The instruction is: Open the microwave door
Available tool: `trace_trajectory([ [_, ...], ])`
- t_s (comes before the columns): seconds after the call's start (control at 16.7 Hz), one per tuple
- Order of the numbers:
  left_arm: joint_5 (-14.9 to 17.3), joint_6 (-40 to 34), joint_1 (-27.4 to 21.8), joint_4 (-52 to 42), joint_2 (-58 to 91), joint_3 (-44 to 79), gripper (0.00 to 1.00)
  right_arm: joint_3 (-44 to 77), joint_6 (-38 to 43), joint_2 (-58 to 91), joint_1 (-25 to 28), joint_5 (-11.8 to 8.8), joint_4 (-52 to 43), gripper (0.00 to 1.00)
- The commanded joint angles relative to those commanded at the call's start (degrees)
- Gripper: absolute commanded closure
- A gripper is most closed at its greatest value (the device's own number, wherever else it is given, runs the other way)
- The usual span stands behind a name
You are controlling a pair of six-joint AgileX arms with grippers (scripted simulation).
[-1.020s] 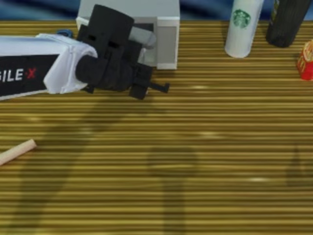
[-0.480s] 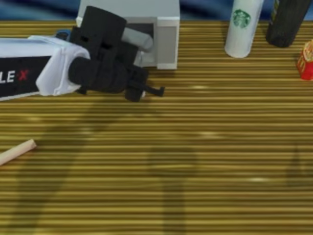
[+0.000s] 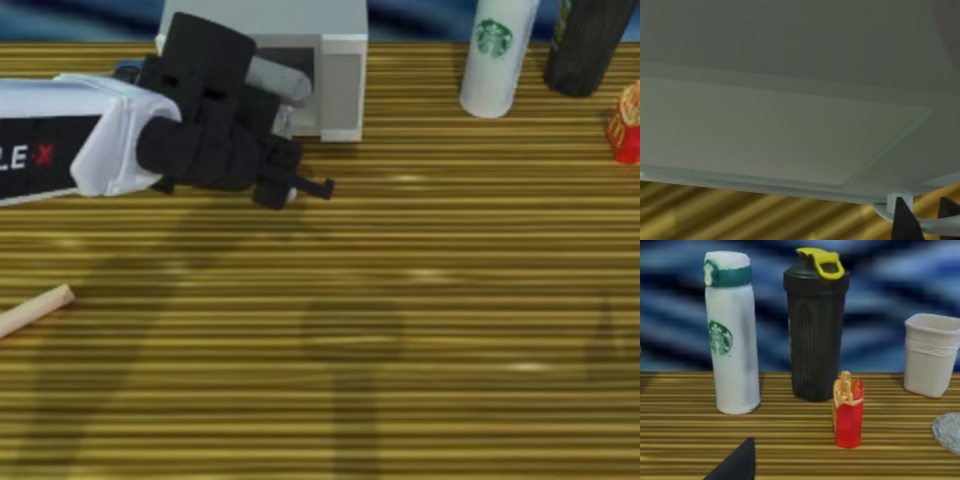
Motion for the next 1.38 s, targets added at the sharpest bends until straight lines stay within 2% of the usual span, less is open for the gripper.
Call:
trace_trajectory([
  [1.08,0.0,0.0,0.0,0.0,0.0,0.0,1.0,0.0,0.0,0.0,0.0,0.0,0.0,0.0],
  [1.38,1.75,1.63,0.48,-0.03,-0.7,-0.87,1.0,0.0,0.0,0.0,0.0,0.0,0.0,0.0],
])
